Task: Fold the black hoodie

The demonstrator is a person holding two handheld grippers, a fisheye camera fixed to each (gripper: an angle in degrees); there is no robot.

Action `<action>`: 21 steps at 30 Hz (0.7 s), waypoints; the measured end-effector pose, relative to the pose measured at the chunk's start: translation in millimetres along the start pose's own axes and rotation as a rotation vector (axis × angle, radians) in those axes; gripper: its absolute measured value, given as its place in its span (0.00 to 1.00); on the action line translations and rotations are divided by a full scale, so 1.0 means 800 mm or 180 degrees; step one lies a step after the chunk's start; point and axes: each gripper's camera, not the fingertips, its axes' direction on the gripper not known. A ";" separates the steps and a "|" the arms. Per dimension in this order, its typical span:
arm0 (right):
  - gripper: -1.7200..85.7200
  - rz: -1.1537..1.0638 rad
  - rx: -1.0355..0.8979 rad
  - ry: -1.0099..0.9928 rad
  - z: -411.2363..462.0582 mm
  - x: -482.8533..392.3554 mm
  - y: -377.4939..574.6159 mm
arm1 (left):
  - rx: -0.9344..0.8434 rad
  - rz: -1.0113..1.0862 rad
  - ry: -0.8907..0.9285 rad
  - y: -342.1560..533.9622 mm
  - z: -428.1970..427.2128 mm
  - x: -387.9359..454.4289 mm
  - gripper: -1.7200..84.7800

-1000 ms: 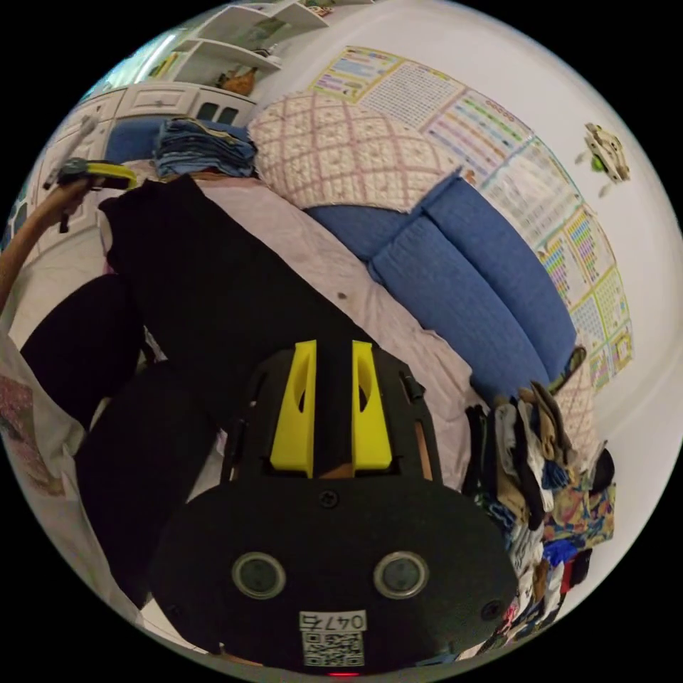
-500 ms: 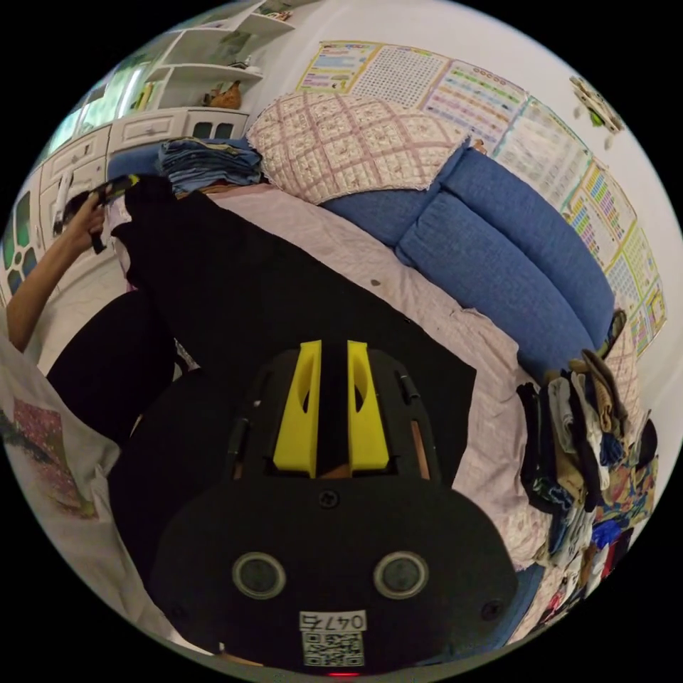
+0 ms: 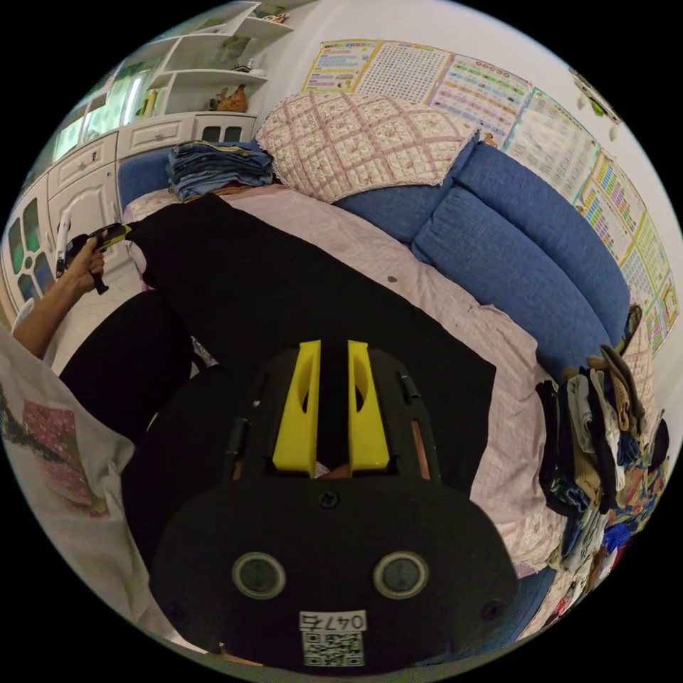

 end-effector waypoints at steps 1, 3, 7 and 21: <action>0.06 -0.0035 0.0006 -0.0104 -0.003 0.002 -0.014 | -0.0010 -0.0088 0.0011 -0.014 -0.014 -0.003 0.05; 0.06 -0.0128 0.0005 -0.0338 -0.007 0.000 -0.041 | -0.0039 -0.0235 0.0078 -0.034 -0.035 -0.011 0.08; 0.09 -0.0318 0.0242 -0.1027 -0.018 -0.026 -0.125 | -0.0136 -0.0440 0.0513 -0.076 -0.068 -0.023 0.14; 0.05 -0.1868 0.0077 -0.1238 0.051 -0.241 -0.444 | -0.0200 -0.0627 0.0958 -0.175 -0.158 -0.034 0.02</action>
